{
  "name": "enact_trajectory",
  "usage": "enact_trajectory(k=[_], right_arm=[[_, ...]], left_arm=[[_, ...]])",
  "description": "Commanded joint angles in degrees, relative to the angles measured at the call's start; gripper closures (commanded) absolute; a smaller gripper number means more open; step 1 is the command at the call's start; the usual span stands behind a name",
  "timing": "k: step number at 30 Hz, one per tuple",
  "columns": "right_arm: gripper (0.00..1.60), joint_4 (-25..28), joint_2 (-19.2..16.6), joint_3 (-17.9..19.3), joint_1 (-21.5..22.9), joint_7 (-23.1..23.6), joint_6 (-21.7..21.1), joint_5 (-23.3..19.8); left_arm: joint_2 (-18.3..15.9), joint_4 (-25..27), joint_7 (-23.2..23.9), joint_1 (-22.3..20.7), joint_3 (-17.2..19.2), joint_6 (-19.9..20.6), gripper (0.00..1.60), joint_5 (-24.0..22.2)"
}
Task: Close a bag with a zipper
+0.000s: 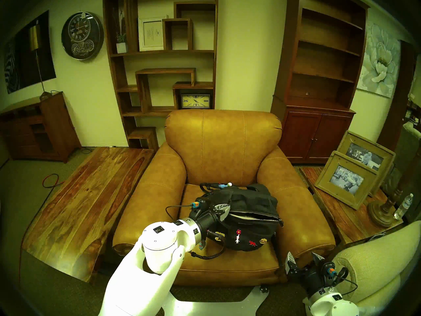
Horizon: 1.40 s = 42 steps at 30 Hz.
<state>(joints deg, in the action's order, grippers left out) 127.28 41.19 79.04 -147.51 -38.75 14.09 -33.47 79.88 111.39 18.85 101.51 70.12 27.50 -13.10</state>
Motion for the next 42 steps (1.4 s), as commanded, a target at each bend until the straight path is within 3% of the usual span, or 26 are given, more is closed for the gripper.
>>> enact_trajectory(k=[1,8,14,23,25,31,42], right_arm=[[0.00,0.77,0.15,0.03,0.04,0.01,0.23,-0.12],[0.00,0.77,0.15,0.03,0.04,0.01,0.23,-0.12],[0.00,0.75,0.15,0.02,0.06,0.01,0.23,-0.10],[0.00,0.76,0.15,0.03,0.05,0.01,0.23,-0.11],[0.00,0.77,0.15,0.03,0.04,0.00,0.23,-0.11],[0.00,0.77,0.15,0.03,0.04,0.00,0.23,-0.12],[0.00,0.76,0.15,0.02,0.05,0.00,0.23,-0.11]], left_arm=[[-1.37,3.44,1.85,-2.42,-2.84,3.46,1.60,1.26],[-0.23,2.90,1.58,-2.93,-5.69,3.73,1.60,2.66],[0.65,1.95,-0.31,-5.08,-10.22,2.57,1.60,4.01],[-0.63,1.75,-3.73,-7.12,-14.13,0.35,1.60,3.53],[-1.61,0.48,-5.42,-8.47,-16.83,-0.90,1.60,3.43],[-2.47,-0.32,-7.70,-10.27,-20.20,-2.63,1.60,5.08],[-2.50,-2.99,-8.74,-14.43,-24.93,-3.89,1.60,3.51]])
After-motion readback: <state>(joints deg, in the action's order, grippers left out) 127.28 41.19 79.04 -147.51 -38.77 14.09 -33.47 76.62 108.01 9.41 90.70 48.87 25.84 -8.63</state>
